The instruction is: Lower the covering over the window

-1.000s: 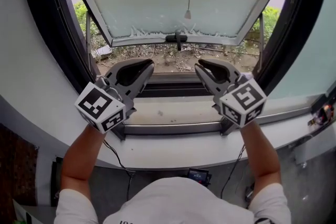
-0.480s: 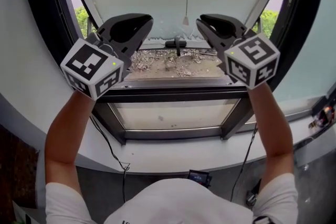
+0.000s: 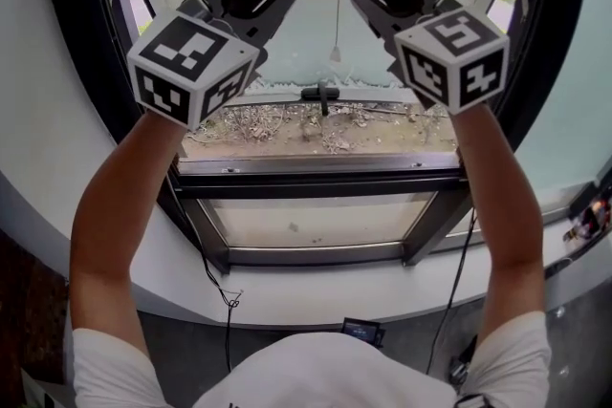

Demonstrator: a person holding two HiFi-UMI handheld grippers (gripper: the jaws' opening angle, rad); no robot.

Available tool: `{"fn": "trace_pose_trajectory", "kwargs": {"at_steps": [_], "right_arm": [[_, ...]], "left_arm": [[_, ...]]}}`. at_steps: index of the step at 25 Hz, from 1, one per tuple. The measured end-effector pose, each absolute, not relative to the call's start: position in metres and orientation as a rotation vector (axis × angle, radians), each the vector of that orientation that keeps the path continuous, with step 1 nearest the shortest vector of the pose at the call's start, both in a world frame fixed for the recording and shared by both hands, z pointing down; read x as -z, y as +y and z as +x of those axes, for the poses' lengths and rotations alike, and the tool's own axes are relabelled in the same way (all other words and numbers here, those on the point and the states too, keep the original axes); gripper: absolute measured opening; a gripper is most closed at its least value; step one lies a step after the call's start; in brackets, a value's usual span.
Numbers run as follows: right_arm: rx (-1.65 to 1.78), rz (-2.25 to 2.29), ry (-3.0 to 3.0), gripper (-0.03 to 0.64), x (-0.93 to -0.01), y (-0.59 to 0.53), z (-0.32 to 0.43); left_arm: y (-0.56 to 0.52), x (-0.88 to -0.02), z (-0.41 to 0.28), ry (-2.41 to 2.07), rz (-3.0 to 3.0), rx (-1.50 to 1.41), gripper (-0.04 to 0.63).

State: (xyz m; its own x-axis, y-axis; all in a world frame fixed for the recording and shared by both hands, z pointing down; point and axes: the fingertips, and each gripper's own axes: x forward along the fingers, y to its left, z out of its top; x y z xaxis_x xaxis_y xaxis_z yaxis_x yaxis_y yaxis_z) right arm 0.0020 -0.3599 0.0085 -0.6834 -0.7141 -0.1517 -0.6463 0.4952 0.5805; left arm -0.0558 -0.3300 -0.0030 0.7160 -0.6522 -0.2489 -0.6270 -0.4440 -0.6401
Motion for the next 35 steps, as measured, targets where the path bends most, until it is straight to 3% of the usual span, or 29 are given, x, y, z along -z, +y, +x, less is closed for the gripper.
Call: {"fn": "trace_pose_trajectory", "kwargs": {"at_steps": [35], "right_arm": [[1.533, 1.387, -2.057, 0.063, 0.159, -0.374, -0.021]], "left_arm": [[-0.362, 0.175, -0.084, 1.179, -1.775, 0.082, 0.02]]}}
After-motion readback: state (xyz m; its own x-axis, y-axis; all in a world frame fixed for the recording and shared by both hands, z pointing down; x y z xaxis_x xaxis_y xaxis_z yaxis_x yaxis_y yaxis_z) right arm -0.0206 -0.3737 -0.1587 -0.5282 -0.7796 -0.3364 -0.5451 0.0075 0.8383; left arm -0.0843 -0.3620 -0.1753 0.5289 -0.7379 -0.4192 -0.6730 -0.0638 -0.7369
